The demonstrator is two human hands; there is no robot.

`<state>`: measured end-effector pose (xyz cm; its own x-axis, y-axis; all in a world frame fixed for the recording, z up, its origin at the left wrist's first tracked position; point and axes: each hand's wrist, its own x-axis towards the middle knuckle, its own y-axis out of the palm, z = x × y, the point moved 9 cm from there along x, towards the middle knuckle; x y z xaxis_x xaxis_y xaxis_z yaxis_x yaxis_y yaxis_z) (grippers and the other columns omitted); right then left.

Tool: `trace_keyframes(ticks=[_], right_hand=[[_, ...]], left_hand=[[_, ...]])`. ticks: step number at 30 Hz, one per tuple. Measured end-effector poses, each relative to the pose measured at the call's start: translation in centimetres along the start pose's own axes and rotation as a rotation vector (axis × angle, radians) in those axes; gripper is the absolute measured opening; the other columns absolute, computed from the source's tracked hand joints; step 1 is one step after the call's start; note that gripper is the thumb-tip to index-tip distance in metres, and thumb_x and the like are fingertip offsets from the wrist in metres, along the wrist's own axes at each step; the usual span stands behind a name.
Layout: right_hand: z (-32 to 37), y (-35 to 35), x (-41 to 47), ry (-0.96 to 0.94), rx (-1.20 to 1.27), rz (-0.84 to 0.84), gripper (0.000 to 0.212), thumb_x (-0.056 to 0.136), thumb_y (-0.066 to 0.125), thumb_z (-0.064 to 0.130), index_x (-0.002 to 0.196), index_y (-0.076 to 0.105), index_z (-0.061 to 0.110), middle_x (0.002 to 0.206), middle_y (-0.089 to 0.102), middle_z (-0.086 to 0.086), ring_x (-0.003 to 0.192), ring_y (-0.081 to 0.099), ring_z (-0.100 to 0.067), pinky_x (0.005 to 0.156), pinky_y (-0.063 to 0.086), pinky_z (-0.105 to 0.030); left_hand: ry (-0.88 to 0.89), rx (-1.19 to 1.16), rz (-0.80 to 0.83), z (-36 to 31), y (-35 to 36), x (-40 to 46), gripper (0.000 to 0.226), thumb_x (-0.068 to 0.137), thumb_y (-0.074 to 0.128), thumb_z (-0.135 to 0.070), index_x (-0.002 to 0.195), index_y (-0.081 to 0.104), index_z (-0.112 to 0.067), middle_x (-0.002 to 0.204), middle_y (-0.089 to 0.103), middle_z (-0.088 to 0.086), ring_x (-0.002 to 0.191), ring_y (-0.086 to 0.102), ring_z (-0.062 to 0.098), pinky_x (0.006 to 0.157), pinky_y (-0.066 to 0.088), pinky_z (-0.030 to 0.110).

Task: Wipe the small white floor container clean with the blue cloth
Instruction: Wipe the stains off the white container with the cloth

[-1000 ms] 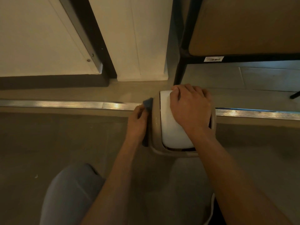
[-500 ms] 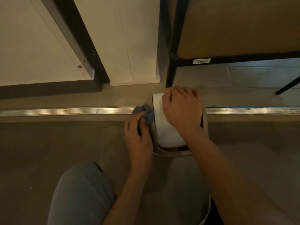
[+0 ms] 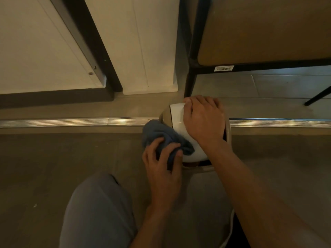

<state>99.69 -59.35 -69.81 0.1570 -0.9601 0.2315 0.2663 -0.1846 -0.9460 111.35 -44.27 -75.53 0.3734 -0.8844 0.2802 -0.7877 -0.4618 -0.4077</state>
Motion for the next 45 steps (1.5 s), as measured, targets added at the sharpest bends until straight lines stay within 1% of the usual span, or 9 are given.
trace_keyframes(ticks=[4,7,12,19,24,28,33,41,45], right_hand=[[-0.1,0.0,0.0,-0.009,-0.001,-0.026,0.050,0.100,0.022,0.037,0.108,0.067,0.017,0.109,0.070,-0.006,0.103,0.062,-0.024,0.101,0.039,-0.042],[0.1,-0.2,0.0,-0.009,0.012,-0.051,0.048,0.100,0.025,0.037,0.104,0.068,0.016,0.106,0.071,-0.007,0.099,0.064,-0.025,0.100,0.040,-0.043],[0.0,-0.2,0.0,0.015,-0.003,-0.059,0.043,0.100,0.029,0.035,0.102,0.067,0.016,0.105,0.071,-0.006,0.098,0.064,-0.023,0.099,0.040,-0.043],[0.1,0.2,-0.1,-0.042,-0.076,-0.017,0.036,0.099,0.034,0.032,0.104,0.066,0.017,0.105,0.069,-0.007,0.099,0.063,-0.026,0.097,0.042,-0.044],[0.2,0.0,-0.2,-0.016,-0.030,-0.030,0.043,0.100,0.030,0.034,0.104,0.068,0.014,0.106,0.071,-0.010,0.100,0.064,-0.028,0.099,0.042,-0.045],[-0.4,0.4,0.4,0.023,-0.002,-0.010,0.044,0.100,0.028,0.035,0.107,0.066,0.012,0.109,0.070,-0.011,0.102,0.063,-0.027,0.101,0.041,-0.044],[-0.1,0.3,0.1,0.004,0.014,-0.038,0.051,0.096,0.025,0.040,0.111,0.063,0.011,0.108,0.068,-0.012,0.101,0.064,-0.028,0.098,0.042,-0.043],[-0.2,0.2,0.2,0.019,0.013,-0.010,0.043,0.098,0.029,0.033,0.109,0.064,0.011,0.108,0.069,-0.011,0.102,0.063,-0.027,0.100,0.041,-0.042],[-0.1,0.3,0.1,-0.002,-0.063,0.012,0.048,0.095,0.025,0.038,0.109,0.064,0.014,0.107,0.068,-0.010,0.101,0.063,-0.026,0.099,0.043,-0.041]], left_hand=[[-0.153,-0.131,0.134,0.6,1.8,5.7,0.035,0.101,0.039,-0.053,0.134,0.048,-0.048,0.155,0.033,-0.005,0.139,0.040,0.012,0.112,0.038,0.033],[-0.284,-0.225,0.249,0.6,3.0,10.8,0.027,0.108,0.037,-0.041,0.129,0.053,-0.036,0.129,0.055,-0.006,0.109,0.054,-0.003,0.099,0.044,0.019],[-0.525,-0.183,0.400,0.9,4.4,13.7,0.021,0.107,0.041,-0.038,0.091,0.055,-0.036,0.092,0.055,-0.007,0.103,0.053,0.018,0.088,0.039,0.031],[-0.189,-0.195,0.197,-0.2,1.3,6.5,0.030,0.108,0.033,-0.038,0.135,0.044,-0.044,0.152,0.033,-0.016,0.134,0.033,-0.013,0.102,0.023,-0.004],[-0.365,-0.206,0.356,0.0,3.7,12.2,0.025,0.109,0.036,-0.033,0.105,0.059,-0.042,0.116,0.059,-0.008,0.115,0.055,0.016,0.098,0.044,0.028],[-0.257,0.000,0.558,-1.3,6.4,16.4,0.031,0.105,0.041,-0.028,0.112,0.071,-0.023,0.114,0.068,0.000,0.105,0.060,0.015,0.091,0.045,0.026],[-0.123,-0.145,0.345,-0.8,2.8,12.8,0.026,0.109,0.040,-0.021,0.120,0.063,-0.028,0.110,0.064,-0.010,0.099,0.059,-0.007,0.090,0.043,0.007],[-0.275,0.130,0.564,-0.7,6.4,16.7,0.033,0.105,0.036,-0.033,0.109,0.067,-0.025,0.113,0.066,0.005,0.096,0.059,0.019,0.086,0.046,0.035],[-0.173,-0.141,0.366,0.0,3.7,12.6,0.030,0.109,0.036,-0.034,0.122,0.062,-0.026,0.119,0.063,-0.005,0.107,0.057,-0.001,0.099,0.047,0.027]])
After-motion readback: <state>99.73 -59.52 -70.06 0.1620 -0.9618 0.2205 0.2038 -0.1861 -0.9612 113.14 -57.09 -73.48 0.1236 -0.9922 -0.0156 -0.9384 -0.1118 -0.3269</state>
